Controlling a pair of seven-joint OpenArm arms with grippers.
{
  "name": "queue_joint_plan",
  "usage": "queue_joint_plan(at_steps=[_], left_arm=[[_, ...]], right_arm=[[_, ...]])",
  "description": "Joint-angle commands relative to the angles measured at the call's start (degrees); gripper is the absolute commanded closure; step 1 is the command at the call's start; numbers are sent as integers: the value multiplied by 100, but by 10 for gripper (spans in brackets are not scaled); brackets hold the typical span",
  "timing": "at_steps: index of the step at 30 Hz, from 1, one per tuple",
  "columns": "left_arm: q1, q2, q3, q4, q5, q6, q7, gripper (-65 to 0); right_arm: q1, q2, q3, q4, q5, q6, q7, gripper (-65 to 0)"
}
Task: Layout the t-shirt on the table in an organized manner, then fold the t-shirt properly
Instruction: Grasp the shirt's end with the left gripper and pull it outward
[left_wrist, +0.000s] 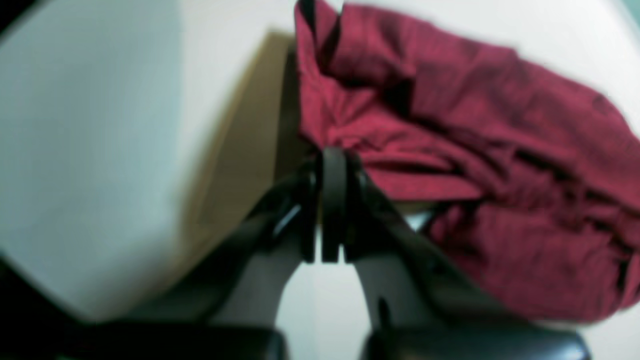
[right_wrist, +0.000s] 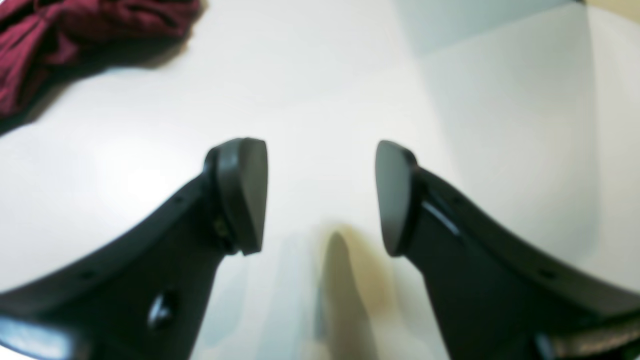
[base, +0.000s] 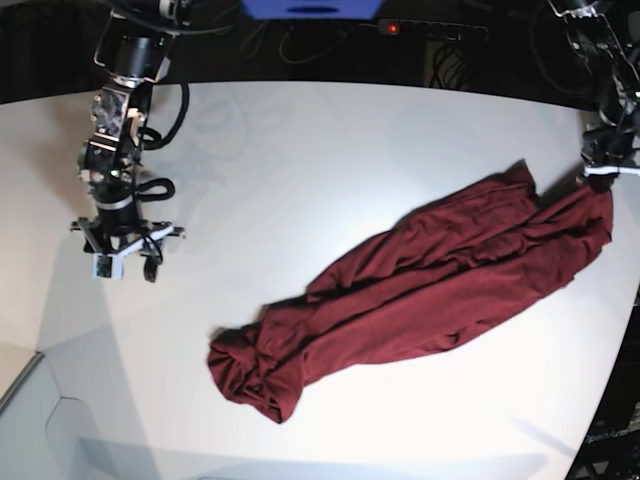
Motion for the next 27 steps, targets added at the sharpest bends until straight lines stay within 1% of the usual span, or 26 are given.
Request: queue_joint_plan(at_steps=[1,6,8,12,17,19,21,23,26,27], left_arm=[[20,-123,-52,88,-39,-36,-12,-5],[64,-114,-78,35,-75,-36,384,-6],[64,-114,-87,44,-75,-36,577,-31],[64,-114,-87,53,-75,-36,788,-146],[134,-114,-87,53,-75,-36,788,-327],[169,-114,-113,97,-75,-27,744,-373],[152,-114,-333,53,-75,-27,744,-379],[108,-114,-518,-53,-31,-27,736,-360],[-139,-149,-570,-299,-22,-27,736,-289],[-191,-158,-562,-369,-22,-27,736,-252]], right_arm=[[118,-9,11,126,66,2,186,-328],[-22,-27,2,135,66,2,177,-328],[-40,-27,2,135,66,2,177,-328],[-40,-36,2,135,66,2,177,-328],[-49,-36,-7,135,66,2,177,-328],[-49,-36,2,135,66,2,177,-328],[-57,-36,11,135,66,2,177,-328],[-119,-36,11,135,66,2,177,-328],[-119,-36,2,135,66,11,177,-328],[-119,-36,2,135,66,11,177,-328]])
